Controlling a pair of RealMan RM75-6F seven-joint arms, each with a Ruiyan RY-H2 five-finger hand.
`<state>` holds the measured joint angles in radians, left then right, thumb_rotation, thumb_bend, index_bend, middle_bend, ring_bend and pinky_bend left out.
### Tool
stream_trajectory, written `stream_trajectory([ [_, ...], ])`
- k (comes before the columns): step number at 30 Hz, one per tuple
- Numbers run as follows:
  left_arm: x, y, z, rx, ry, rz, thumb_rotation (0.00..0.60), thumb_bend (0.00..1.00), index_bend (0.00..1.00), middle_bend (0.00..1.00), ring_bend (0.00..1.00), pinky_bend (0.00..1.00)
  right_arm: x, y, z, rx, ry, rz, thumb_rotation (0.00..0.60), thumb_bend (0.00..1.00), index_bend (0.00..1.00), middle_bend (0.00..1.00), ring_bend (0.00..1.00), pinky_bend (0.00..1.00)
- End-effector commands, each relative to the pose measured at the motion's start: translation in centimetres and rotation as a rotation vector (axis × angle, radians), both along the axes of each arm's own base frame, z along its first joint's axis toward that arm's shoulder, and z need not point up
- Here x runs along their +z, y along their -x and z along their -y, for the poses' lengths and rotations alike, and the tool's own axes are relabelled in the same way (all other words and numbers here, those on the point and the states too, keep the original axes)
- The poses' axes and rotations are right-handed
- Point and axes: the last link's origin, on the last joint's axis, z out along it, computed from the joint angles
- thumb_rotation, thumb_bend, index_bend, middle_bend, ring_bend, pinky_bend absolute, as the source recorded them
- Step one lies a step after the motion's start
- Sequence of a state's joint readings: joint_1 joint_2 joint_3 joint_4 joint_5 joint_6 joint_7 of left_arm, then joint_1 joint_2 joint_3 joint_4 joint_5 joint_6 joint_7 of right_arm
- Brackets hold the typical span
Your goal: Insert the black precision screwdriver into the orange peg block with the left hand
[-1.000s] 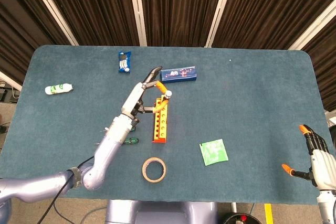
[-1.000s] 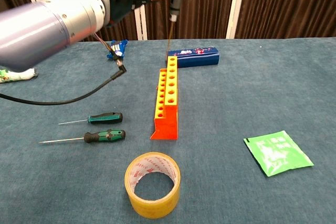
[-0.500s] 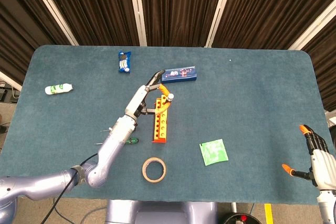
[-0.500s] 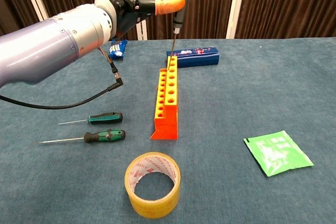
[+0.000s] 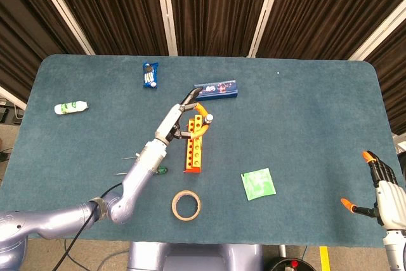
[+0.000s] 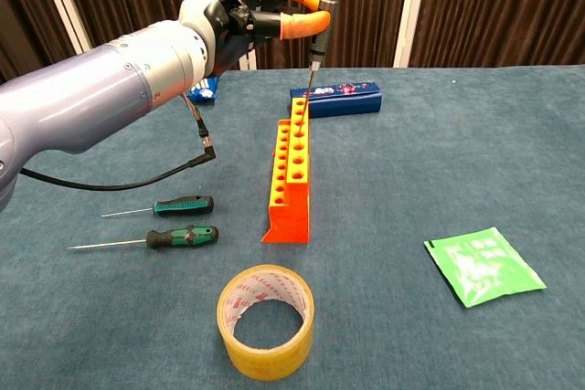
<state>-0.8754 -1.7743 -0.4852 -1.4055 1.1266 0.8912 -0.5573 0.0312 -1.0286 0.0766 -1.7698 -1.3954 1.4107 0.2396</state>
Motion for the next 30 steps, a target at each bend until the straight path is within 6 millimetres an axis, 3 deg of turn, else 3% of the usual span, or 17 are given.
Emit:
stream_trajectory([
  [1, -0.1, -0.1, -0.1, 0.002, 0.002, 0.002, 0.600, 0.41, 0.59, 0.00, 0.00, 0.02, 0.0, 0.0, 0.0, 0.000, 0.000, 0.000, 0.600, 0.04, 0.00, 0.00, 0.00, 0.00],
  [30, -1.0, 0.8, -0.1, 0.010, 0.020, -0.021, 0.600, 0.41, 0.59, 0.00, 0.00, 0.02, 0.0, 0.0, 0.0, 0.002, 0.000, 0.002, 0.600, 0.04, 0.00, 0.00, 0.00, 0.00],
])
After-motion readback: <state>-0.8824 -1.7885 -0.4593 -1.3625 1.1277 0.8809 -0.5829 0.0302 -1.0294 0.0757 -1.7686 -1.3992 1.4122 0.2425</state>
